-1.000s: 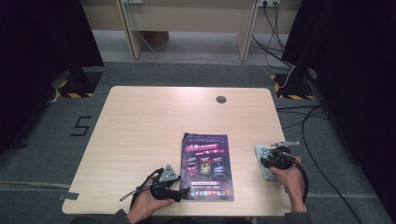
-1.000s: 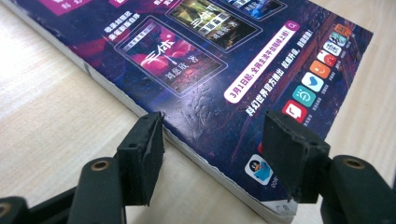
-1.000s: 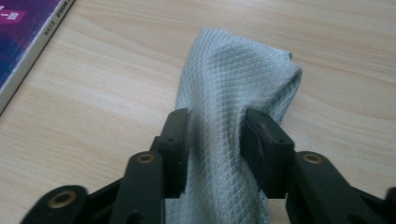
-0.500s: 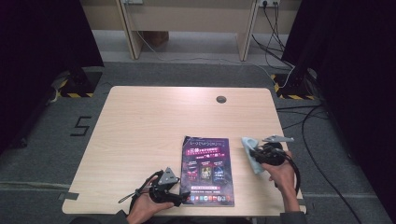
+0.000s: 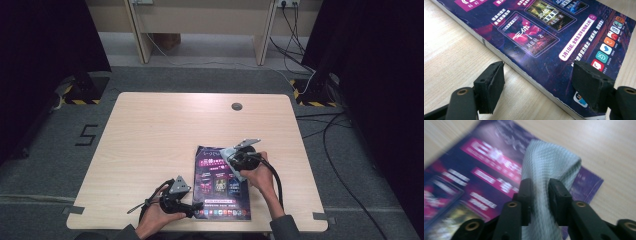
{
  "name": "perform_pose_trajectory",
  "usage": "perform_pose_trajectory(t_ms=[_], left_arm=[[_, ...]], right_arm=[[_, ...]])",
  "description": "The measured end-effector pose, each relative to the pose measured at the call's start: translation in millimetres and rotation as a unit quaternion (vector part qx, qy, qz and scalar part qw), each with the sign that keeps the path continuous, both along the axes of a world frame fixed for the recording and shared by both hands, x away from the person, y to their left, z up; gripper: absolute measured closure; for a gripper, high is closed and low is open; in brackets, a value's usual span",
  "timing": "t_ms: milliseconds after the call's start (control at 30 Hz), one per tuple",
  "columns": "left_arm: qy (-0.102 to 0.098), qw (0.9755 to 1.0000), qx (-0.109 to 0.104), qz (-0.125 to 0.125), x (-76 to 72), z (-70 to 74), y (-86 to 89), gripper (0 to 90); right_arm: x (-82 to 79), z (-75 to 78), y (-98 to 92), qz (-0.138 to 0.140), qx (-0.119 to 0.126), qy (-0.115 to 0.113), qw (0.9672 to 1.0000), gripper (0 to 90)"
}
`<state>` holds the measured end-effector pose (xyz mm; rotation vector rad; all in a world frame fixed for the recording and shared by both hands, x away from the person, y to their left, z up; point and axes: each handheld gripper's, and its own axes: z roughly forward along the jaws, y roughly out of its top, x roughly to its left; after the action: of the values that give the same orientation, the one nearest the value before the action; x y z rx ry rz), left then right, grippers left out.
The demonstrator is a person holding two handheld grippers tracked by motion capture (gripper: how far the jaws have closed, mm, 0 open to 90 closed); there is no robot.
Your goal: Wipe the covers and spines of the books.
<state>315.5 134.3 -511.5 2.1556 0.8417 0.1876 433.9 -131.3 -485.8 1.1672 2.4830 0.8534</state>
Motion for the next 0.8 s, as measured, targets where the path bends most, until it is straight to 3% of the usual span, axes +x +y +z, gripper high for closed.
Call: perform_pose_trajectory(t_ms=[33, 100, 233, 333, 400, 500, 667, 733, 800], left_arm=[[0.002, 1.0, 0.001, 0.002, 0.3, 0.0, 0.0, 23.7], [0.001, 1.0, 0.002, 0.004, 1.3, 0.4, -0.1, 22.9], [-0.003, 1.0, -0.006, -0.001, 6.0, 2.7, -0.7, 21.3], [-0.004, 1.0, -0.006, -0.006, 7.2, 2.0, -1.3, 18.2], [-0.007, 0.9999, -0.002, -0.008, 6.5, 2.0, -1.8, 16.6], [-0.009, 0.9997, 0.016, -0.014, 5.9, 0.3, -3.3, 16.7], [-0.005, 0.9998, 0.013, -0.012, 5.7, -0.5, -3.6, 17.1], [-0.003, 0.9998, 0.014, -0.013, 6.3, -0.7, -3.4, 16.8], [0.001, 0.9999, 0.012, -0.01, 7.1, -1.3, -3.2, 15.9]], right_arm=[[1.6, 0.9, -2.8, -0.024, 0.007, 0.0, 0.9997, 55.0], [1.2, 3.7, -4.4, -0.03, 0.001, -0.01, 0.9995, 54.9], [-3.2, 12.3, -5.7, -0.002, 0.012, -0.027, 0.9996, 64.5], [-3.8, 7.2, -0.8, 0.021, -0.011, -0.025, 0.9994, 68.6], [-1.4, 0.6, 1.6, 0.023, -0.031, -0.026, 0.9989, 69.6], [2.0, -0.4, -2.3, 0.01, -0.023, -0.028, 0.9993, 70.8], [12.4, -2.3, -15.4, -0.035, -0.016, -0.035, 0.9987, 70.6], [15.9, -3.3, -19.3, -0.042, -0.003, -0.031, 0.9986, 70.4], [16.7, -3.7, -20.4, -0.051, -0.006, -0.037, 0.998, 69.7]])
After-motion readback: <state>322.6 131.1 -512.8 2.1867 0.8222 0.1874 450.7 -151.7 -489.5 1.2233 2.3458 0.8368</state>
